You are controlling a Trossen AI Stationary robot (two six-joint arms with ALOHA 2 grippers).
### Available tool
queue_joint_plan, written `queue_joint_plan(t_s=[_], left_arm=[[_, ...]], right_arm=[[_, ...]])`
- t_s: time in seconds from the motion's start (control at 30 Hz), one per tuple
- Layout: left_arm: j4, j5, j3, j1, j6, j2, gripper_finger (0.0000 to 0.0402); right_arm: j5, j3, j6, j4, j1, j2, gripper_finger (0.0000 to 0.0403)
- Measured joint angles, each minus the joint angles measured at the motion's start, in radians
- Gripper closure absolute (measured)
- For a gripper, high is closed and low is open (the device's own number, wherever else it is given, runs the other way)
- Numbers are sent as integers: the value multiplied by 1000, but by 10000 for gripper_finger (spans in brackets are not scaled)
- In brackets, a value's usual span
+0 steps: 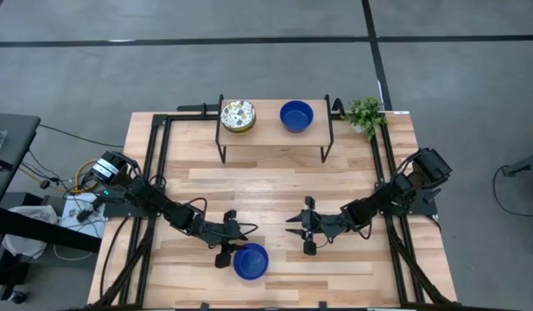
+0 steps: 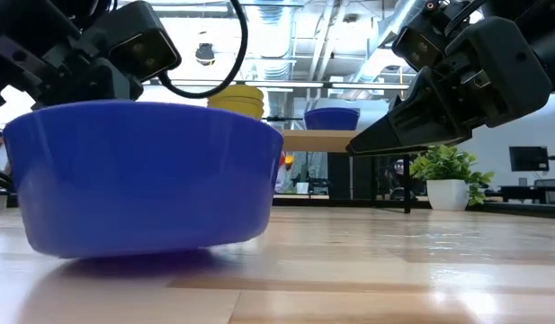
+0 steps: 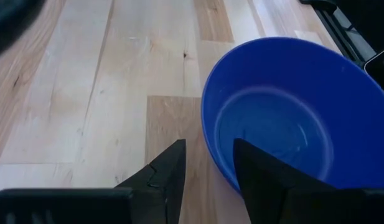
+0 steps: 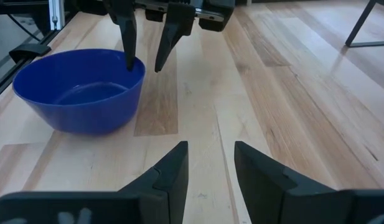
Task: Pick & Place Mini bowls
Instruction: Stack the blue bowl on top of the stacked blue bowls on the shelf
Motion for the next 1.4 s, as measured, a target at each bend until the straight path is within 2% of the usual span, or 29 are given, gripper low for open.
queue_joint_plan(t_s=[0.23, 0.6, 0.83, 1.17, 1.4], left_arm=[[-1, 0, 0, 0, 1, 0, 285], [-1, 0, 0, 4, 33, 0, 343], [7, 2, 0, 16, 120, -1, 390], [67, -10, 0, 45, 128, -3, 394], [90, -13, 32, 77, 131, -2, 395]], right_arm=[[0, 0, 0, 0, 0, 0, 283], [0, 0, 0, 0, 0, 0, 283], [0, 0, 0, 0, 0, 0, 283], [0, 0, 0, 9, 0, 0, 283], [0, 19, -35, 94, 0, 0, 283]])
